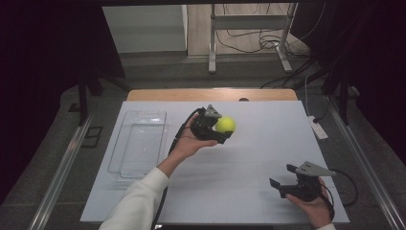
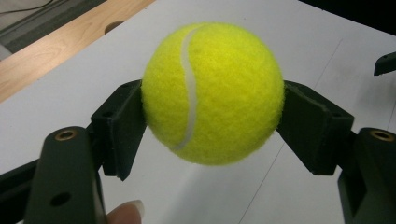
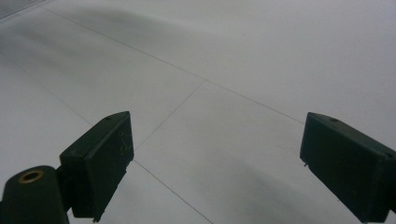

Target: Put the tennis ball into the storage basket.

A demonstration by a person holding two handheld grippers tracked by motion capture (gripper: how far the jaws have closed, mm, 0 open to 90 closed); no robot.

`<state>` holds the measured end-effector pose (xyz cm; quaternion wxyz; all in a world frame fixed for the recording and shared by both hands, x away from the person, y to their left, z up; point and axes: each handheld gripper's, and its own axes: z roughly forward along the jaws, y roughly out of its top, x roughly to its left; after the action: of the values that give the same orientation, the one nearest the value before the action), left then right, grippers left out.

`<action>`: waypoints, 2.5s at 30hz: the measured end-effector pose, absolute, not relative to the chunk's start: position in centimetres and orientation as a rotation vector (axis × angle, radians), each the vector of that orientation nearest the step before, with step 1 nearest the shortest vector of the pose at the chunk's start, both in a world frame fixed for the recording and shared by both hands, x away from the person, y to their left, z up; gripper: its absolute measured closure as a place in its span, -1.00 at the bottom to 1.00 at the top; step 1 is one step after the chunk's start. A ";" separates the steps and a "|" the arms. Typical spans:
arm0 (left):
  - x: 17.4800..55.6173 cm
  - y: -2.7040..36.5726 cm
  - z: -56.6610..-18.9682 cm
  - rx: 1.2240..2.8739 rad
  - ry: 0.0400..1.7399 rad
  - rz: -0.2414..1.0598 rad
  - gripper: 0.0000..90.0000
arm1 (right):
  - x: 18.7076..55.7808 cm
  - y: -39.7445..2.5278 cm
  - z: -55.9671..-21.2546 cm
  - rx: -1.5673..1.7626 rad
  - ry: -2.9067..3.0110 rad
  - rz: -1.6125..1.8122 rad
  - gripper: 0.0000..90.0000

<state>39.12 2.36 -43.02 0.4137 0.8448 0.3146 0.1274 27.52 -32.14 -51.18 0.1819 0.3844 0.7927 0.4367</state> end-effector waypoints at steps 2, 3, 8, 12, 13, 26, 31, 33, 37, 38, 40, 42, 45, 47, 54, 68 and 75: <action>39.0 2.5 -43.0 2.121 0.792 0.323 -0.38 | 27.5 -32.1 -51.2 1.086 2.237 1.233 -0.78; 39.0 2.6 -43.0 2.118 0.794 0.322 -0.39 | 27.5 -32.1 -51.2 1.086 2.237 1.233 -0.78; 38.9 3.1 -43.0 2.115 0.801 0.322 -0.39 | 27.5 -32.1 -51.2 1.084 2.240 1.229 -0.78; 38.7 3.5 -43.0 2.106 0.805 0.325 -0.39 | 27.5 -32.1 -51.2 1.085 2.239 1.230 -0.78; 38.6 3.6 -42.9 2.103 0.807 0.327 -0.38 | 27.5 -32.1 -51.2 1.085 2.239 1.230 -0.78; 38.1 4.5 -42.8 2.082 0.811 0.343 -0.39 | 27.5 -32.0 -51.2 1.082 2.241 1.229 -0.78; 37.9 5.0 -42.6 2.073 0.818 0.350 -0.39 | 27.5 -32.0 -51.2 1.080 2.240 1.228 -0.78; 37.9 5.2 -42.5 2.072 0.819 0.353 -0.39 | 27.5 -32.0 -51.2 1.081 2.241 1.228 -0.78; 37.8 5.5 -42.5 2.066 0.823 0.359 -0.38 | 27.5 -32.0 -51.2 1.081 2.240 1.228 -0.78; 37.7 5.6 -42.4 2.064 0.825 0.359 -0.38 | 27.5 -32.0 -51.2 1.081 2.240 1.228 -0.78; 37.7 5.8 -42.4 2.060 0.828 0.362 -0.39 | 27.5 -32.0 -51.1 1.081 2.240 1.229 -0.78; 37.7 6.1 -42.3 2.055 0.833 0.366 -0.39 | 27.5 -32.0 -51.2 1.081 2.241 1.227 -0.78; 37.7 6.3 -42.3 2.049 0.836 0.370 -0.38 | 27.5 -32.0 -51.1 1.082 2.240 1.226 -0.78; 37.6 6.6 -42.2 2.043 0.843 0.372 -0.39 | 27.5 -32.0 -51.1 1.082 2.239 1.227 -0.78; 37.5 7.4 -42.1 2.034 0.856 0.382 -0.39 | 27.5 -32.1 -51.1 1.087 2.232 1.230 -0.78; 37.0 9.5 -41.8 2.007 0.891 0.410 -0.39 | 27.6 -31.9 -51.1 1.081 2.236 1.225 -0.78; 36.7 10.4 -41.6 1.986 0.909 0.419 -0.38 | 27.6 -31.9 -51.1 1.078 2.233 1.230 -0.78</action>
<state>36.75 10.43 -41.56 0.4431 0.8006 0.3664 0.1688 27.57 -31.91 -51.07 0.1857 0.3826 0.7928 0.4367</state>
